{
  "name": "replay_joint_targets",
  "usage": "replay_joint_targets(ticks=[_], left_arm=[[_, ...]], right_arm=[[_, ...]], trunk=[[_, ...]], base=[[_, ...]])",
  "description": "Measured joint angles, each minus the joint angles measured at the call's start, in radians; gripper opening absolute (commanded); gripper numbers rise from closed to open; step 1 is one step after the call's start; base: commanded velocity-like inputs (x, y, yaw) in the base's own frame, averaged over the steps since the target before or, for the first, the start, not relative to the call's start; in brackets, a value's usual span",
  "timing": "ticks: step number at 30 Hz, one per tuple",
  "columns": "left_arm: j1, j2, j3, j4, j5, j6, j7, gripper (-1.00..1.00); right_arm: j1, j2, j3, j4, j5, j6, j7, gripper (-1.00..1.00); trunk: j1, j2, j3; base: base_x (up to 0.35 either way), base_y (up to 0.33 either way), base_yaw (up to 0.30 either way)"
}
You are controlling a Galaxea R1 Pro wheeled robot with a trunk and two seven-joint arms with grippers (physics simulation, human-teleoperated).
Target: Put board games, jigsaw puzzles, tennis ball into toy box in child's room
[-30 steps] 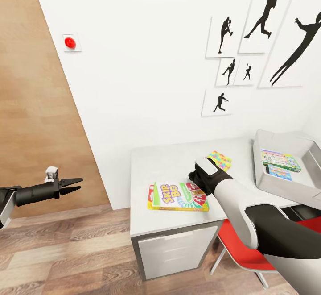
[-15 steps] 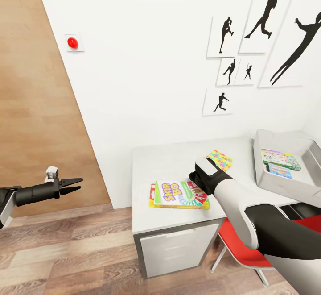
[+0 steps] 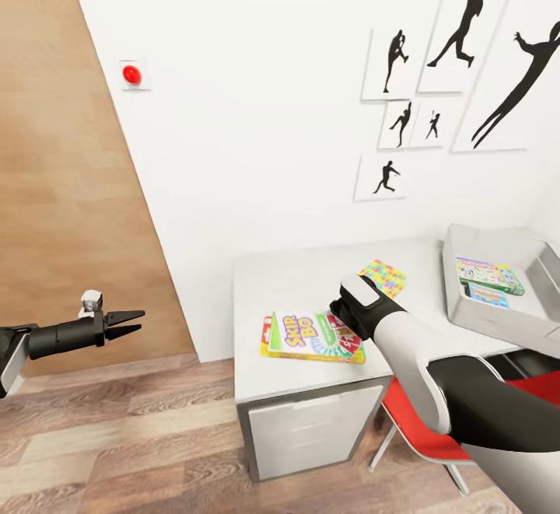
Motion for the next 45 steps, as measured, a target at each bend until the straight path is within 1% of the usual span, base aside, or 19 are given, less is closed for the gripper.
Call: replay_joint_targets(ticks=[19, 23, 27, 35, 45], left_arm=[[0.0, -0.003, -0.002, 0.0, -0.001, 0.0, 0.0, 1.0], [0.0, -0.003, -0.001, 0.0, -0.001, -0.001, 0.0, 1.0], [0.0, -0.003, -0.001, 0.0, -0.001, -0.001, 0.0, 1.0], [0.0, -0.003, -0.002, 0.0, 0.0, -0.001, 0.0, 1.0], [0.0, -0.003, -0.002, 0.0, -0.002, 0.0, 0.0, 1.0]], right_arm=[[0.0, 0.0, 0.009, 0.005, 0.012, 0.006, -0.002, 1.0], [0.0, 0.0, 0.007, 0.004, 0.01, 0.006, -0.002, 1.0], [0.0, 0.0, -0.002, -0.001, -0.001, 0.001, 0.001, 1.0], [0.0, 0.0, -0.003, -0.002, -0.003, 0.001, 0.001, 1.0], [0.0, 0.0, 0.008, 0.003, 0.008, 0.006, -0.001, 1.0]], trunk=[[0.0, 0.0, 0.0], [0.0, 0.0, 0.0], [0.0, 0.0, 0.0], [0.0, 0.0, 0.0], [0.0, 0.0, 0.0]], base=[[-0.013, 0.076, 0.0], [-0.018, 0.02, 0.0], [-0.129, 0.027, 0.0], [-0.03, 0.012, 0.0], [-0.005, 0.062, 0.0]])
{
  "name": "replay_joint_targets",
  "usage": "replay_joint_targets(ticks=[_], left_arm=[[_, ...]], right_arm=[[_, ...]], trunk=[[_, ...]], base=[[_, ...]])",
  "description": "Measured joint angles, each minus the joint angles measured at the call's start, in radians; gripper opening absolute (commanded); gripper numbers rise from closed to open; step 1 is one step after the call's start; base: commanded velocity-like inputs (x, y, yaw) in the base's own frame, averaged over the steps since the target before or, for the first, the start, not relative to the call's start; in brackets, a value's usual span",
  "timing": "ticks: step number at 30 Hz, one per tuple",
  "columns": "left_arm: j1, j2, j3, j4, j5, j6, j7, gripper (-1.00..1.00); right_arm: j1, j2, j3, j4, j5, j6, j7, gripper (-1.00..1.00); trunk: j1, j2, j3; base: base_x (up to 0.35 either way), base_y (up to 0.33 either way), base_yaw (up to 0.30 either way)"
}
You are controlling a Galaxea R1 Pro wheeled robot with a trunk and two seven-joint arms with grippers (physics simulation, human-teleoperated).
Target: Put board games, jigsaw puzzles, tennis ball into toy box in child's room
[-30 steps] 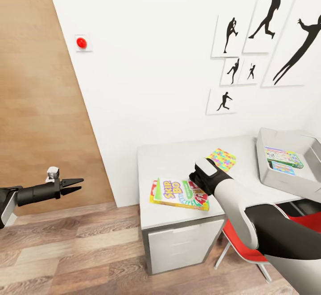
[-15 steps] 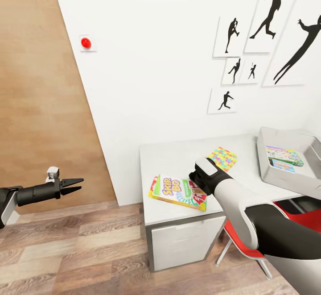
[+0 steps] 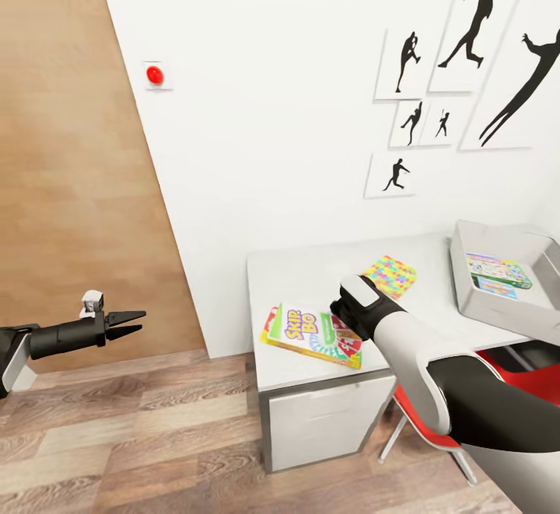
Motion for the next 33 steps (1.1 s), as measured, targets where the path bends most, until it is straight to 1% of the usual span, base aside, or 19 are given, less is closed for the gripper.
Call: replay_joint_targets(ticks=[4, 10, 28, 33], left_arm=[[0.0, 0.0, -0.001, 0.0, 0.0, -0.001, 0.0, 1.0], [0.0, 0.0, -0.001, 0.0, 0.001, -0.002, 0.0, 1.0], [0.0, -0.001, -0.003, 0.0, 0.0, -0.002, 0.0, 1.0], [0.0, -0.002, -0.003, 0.0, 0.001, -0.002, 0.0, 1.0]], right_arm=[[0.0, 0.0, 0.0, 0.0, 0.001, 0.002, 0.0, 1.0], [0.0, -0.001, -0.01, -0.006, -0.012, -0.003, 0.002, 1.0], [0.0, -0.001, -0.002, -0.002, -0.002, 0.002, 0.001, 1.0], [0.0, -0.001, -0.006, -0.004, -0.006, 0.0, 0.001, 1.0]], trunk=[[0.0, 0.0, 0.0], [0.0, 0.0, 0.0], [0.0, 0.0, 0.0], [0.0, 0.0, 0.0]], base=[[-0.006, 0.062, 0.0], [-0.094, 0.01, 0.0], [-0.026, 0.039, 0.0], [-0.01, 0.008, 0.0]])
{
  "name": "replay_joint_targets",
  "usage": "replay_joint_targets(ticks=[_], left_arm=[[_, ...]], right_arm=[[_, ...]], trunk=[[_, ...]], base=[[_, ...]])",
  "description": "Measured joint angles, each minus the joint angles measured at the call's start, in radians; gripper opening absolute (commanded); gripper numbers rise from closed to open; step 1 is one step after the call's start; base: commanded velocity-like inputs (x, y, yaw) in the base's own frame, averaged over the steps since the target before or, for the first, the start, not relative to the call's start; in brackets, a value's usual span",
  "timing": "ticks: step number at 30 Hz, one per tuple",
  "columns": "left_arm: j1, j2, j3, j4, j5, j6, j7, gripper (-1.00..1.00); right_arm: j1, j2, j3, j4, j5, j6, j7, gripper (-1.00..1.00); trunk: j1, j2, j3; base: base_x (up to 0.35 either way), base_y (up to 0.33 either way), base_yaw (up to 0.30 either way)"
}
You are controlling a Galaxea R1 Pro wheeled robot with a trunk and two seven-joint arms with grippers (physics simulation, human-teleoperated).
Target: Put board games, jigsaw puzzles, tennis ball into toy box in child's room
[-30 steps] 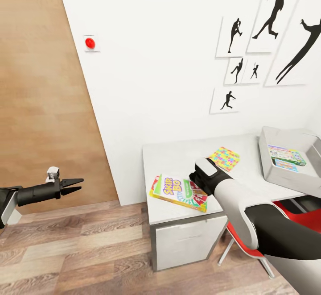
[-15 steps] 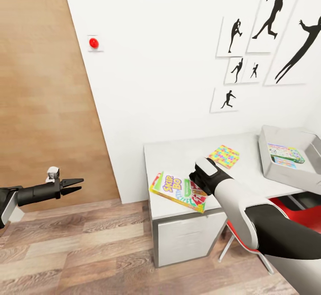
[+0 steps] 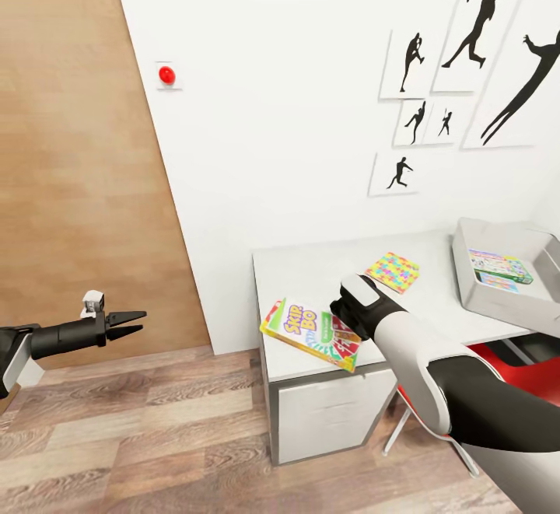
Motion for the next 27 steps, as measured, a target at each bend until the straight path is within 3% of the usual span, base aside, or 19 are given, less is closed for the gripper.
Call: replay_joint_targets(ticks=[27], left_arm=[[0.0, 0.0, 0.0, 0.0, 0.0, 0.0, 0.0, 1.0]], right_arm=[[0.0, 0.0, -0.001, 0.0, -0.001, 0.0, 0.0, 1.0]], trunk=[[0.0, 0.0, 0.0]], base=[[-0.009, 0.057, 0.0]])
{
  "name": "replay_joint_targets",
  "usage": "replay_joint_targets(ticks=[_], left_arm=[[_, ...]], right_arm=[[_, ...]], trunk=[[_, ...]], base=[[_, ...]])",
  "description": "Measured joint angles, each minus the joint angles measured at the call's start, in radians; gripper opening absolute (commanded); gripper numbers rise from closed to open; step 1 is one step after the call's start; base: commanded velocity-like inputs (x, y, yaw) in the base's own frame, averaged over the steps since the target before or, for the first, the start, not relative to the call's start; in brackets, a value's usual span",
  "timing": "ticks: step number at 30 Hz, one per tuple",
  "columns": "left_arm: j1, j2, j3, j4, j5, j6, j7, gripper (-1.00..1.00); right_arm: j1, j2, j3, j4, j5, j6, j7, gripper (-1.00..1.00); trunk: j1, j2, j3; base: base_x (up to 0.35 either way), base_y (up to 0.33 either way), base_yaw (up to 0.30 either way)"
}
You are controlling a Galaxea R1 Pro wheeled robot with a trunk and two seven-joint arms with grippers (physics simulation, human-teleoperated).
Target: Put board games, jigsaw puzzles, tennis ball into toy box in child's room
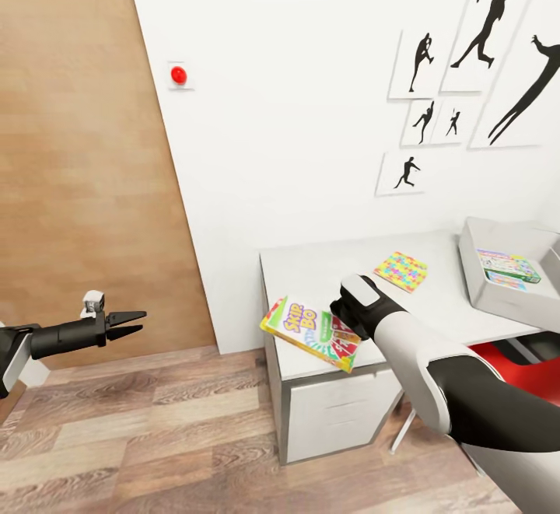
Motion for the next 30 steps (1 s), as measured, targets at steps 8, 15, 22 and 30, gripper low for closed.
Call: replay_joint_targets(ticks=[8, 15, 22, 30], left_arm=[[0.0, 0.0, 0.0, 0.0, 0.0, 0.0, 0.0, 1.0], [0.0, 0.0, 0.0, 0.0, 0.0, 0.0, 0.0, 1.0], [0.0, 0.0, -0.001, 0.0, 0.0, 0.0, 0.0, 1.0], [0.0, 0.0, -0.001, 0.0, 0.0, 0.0, 0.0, 1.0]], right_arm=[[0.0, -0.001, -0.003, -0.001, -0.002, 0.001, 0.0, 1.0], [0.0, -0.001, -0.003, -0.001, -0.002, 0.001, 0.0, 1.0], [0.0, -0.002, 0.005, 0.002, 0.006, 0.003, -0.001, 1.0], [0.0, -0.002, 0.005, 0.002, 0.006, 0.003, -0.001, 1.0]], trunk=[[0.0, 0.0, 0.0], [0.0, 0.0, 0.0], [0.0, 0.0, 0.0], [0.0, 0.0, 0.0]], base=[[-0.005, 0.005, 0.0], [0.0, 0.005, 0.0], [0.0, 0.064, 0.0], [0.0, 0.043, 0.0]])
